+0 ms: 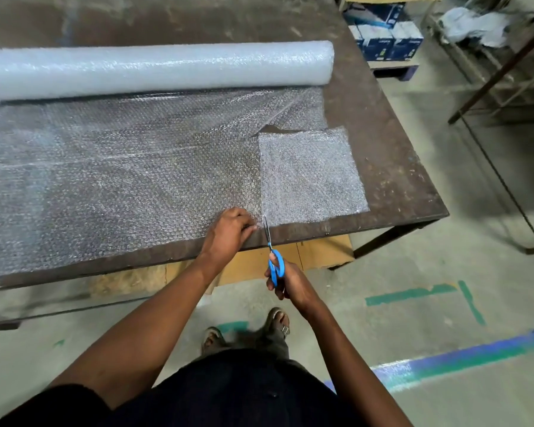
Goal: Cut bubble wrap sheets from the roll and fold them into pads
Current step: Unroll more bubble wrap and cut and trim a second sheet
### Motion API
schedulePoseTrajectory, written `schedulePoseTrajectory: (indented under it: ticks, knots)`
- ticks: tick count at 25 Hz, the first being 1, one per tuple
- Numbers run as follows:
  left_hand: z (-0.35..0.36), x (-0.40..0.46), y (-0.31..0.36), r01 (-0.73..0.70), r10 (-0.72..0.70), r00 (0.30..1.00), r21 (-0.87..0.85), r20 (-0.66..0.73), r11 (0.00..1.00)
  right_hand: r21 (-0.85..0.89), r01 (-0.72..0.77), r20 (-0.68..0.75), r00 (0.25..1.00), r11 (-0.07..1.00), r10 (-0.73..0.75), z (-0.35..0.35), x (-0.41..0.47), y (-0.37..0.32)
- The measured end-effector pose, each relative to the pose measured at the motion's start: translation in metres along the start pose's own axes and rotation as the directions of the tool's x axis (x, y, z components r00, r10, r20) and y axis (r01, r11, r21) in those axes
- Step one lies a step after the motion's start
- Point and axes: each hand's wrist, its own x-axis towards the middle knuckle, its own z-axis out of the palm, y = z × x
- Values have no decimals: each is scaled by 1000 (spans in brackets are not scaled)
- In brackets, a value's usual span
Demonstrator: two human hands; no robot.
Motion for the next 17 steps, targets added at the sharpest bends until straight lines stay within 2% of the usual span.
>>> schedulePoseTrajectory:
  ticks: [5,17]
  knots:
    - [4,1,-6,-93,93,996,55,-1,994,47,-3,-23,1000,999,4,11,-12,15]
    - [-6,2,0,-116,114,993,112,23,987,88,-6,-92,996,996,14,32,14,12]
